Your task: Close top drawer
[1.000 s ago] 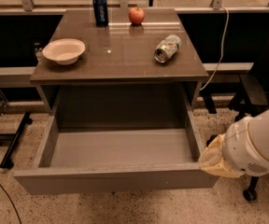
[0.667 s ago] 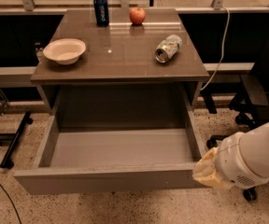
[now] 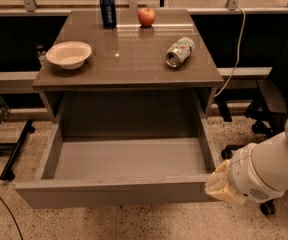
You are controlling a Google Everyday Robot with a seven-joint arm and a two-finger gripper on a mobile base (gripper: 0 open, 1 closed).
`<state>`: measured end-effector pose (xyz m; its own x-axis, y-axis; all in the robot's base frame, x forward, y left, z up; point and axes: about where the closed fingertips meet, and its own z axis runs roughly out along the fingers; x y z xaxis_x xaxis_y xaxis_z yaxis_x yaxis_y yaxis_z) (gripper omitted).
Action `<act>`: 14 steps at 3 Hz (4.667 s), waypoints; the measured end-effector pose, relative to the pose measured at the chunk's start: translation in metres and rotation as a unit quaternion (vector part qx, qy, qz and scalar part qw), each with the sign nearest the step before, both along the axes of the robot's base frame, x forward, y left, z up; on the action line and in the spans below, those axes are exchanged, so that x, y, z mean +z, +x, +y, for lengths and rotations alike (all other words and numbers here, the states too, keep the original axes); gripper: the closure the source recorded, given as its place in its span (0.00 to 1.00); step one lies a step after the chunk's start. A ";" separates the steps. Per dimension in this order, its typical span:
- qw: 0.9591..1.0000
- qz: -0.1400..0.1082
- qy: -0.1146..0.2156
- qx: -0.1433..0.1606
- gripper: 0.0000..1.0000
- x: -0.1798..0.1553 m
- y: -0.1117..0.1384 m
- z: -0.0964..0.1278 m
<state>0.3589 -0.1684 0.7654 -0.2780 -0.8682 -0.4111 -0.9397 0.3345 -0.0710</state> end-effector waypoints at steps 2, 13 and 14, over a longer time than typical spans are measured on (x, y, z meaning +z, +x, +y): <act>0.999 0.015 0.034 -0.011 1.00 -0.066 -0.002 0.011; 0.967 -0.179 0.179 0.011 1.00 -0.085 0.184 0.089; 0.963 -0.195 0.185 0.009 1.00 -0.086 0.194 0.095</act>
Offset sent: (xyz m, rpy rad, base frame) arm 0.0010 0.0153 -0.0984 0.1006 0.0385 -0.0374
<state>0.5533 -0.0733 0.6795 -0.0261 -0.6453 -0.7635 -0.8719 0.3882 -0.2984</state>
